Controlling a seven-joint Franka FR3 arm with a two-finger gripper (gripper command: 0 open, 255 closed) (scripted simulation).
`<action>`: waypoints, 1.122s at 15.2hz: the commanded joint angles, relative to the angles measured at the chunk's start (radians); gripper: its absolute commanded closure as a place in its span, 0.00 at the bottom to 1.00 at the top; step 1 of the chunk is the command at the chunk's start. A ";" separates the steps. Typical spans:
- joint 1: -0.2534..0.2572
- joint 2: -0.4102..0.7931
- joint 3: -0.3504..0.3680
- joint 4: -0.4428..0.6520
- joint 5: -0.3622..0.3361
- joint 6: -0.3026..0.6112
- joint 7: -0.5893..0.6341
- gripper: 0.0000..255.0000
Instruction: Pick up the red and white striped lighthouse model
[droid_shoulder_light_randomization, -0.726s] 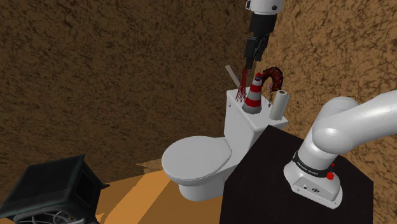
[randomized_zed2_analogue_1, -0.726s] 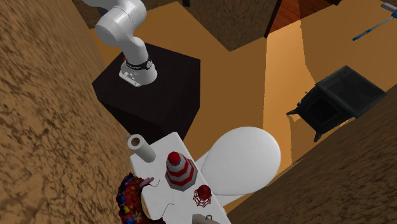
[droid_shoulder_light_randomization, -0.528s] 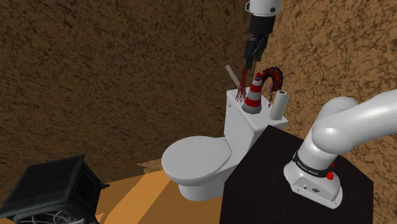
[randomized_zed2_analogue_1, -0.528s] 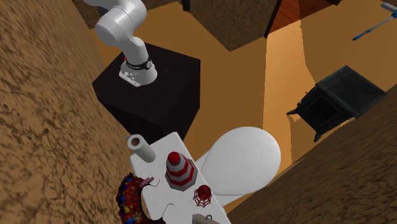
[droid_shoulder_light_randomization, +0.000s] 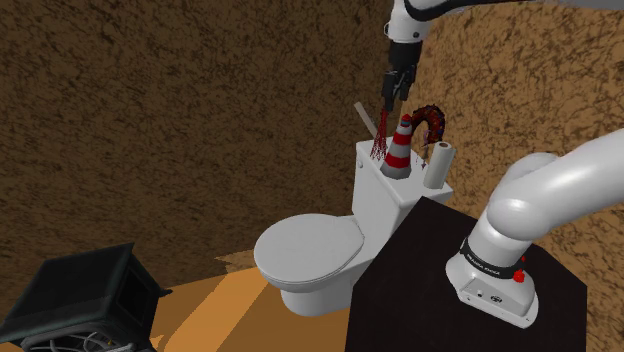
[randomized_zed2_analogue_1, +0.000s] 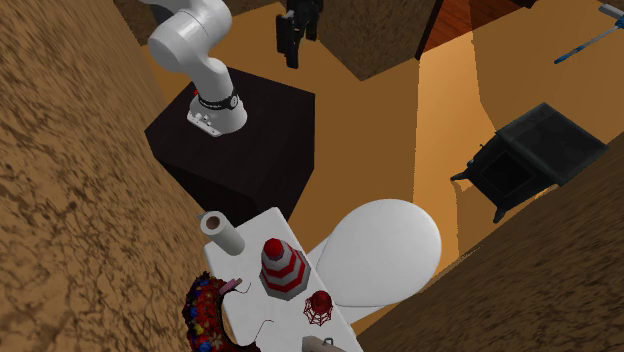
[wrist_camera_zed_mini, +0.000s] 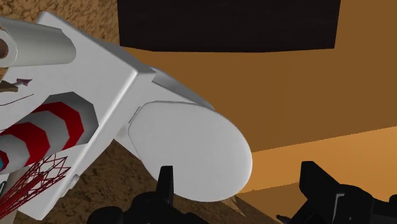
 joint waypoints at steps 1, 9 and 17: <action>-0.017 0.044 -0.031 0.000 -0.022 0.037 -0.027 0.00; -0.076 0.244 -0.139 0.055 -0.082 0.156 -0.115 0.00; -0.130 0.480 -0.237 0.173 -0.096 0.252 -0.206 0.00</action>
